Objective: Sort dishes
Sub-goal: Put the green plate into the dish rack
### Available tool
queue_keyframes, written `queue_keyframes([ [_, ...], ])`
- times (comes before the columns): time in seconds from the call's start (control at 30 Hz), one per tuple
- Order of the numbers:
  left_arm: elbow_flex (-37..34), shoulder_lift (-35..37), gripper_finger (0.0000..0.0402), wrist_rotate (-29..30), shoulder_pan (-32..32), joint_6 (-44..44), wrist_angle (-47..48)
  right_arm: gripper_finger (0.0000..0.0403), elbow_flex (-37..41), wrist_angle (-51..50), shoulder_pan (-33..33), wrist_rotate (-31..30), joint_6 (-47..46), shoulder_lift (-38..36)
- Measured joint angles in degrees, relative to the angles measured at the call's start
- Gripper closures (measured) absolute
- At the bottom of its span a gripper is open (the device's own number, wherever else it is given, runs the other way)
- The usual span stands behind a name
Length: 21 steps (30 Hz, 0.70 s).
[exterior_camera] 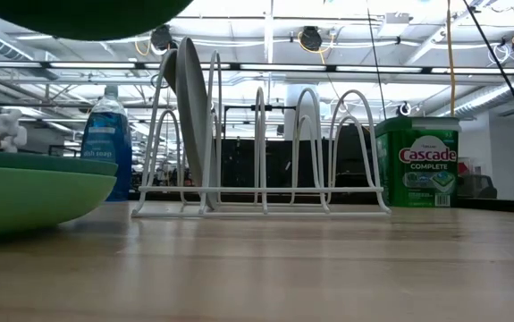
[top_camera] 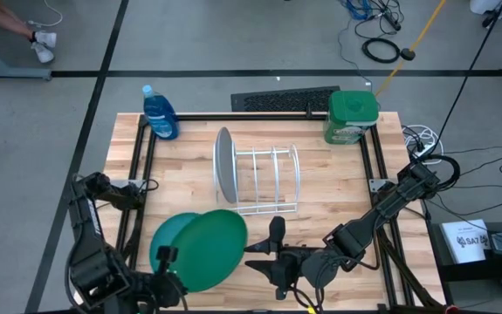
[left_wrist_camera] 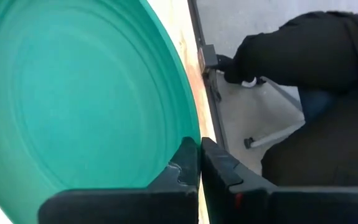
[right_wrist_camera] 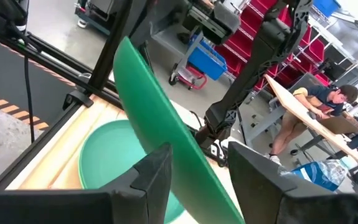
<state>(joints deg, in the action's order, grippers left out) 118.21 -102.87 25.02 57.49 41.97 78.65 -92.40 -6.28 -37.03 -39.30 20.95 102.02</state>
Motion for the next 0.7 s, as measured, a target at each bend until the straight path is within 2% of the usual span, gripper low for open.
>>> queue_keyframes([
  [0.23, 0.0, 0.0, 0.0402, -1.4, -0.4, -8.0, -0.9, 0.0248, 0.0, -0.6, -1.4, -4.7, 1.9, -0.2],
  [0.5, 0.0, 0.0, 0.0402, -6.7, -2.1, -14.3, -4.7, 0.0248, 0.0, -5.1, -3.2, 0.2, -1.1, -0.6],
  [0.7, 0.0, 0.0, 0.0402, -9.4, -3.4, -18.4, -6.3, 0.0248, 0.0, -7.2, -2.1, 7.7, -5.5, -0.6],
])
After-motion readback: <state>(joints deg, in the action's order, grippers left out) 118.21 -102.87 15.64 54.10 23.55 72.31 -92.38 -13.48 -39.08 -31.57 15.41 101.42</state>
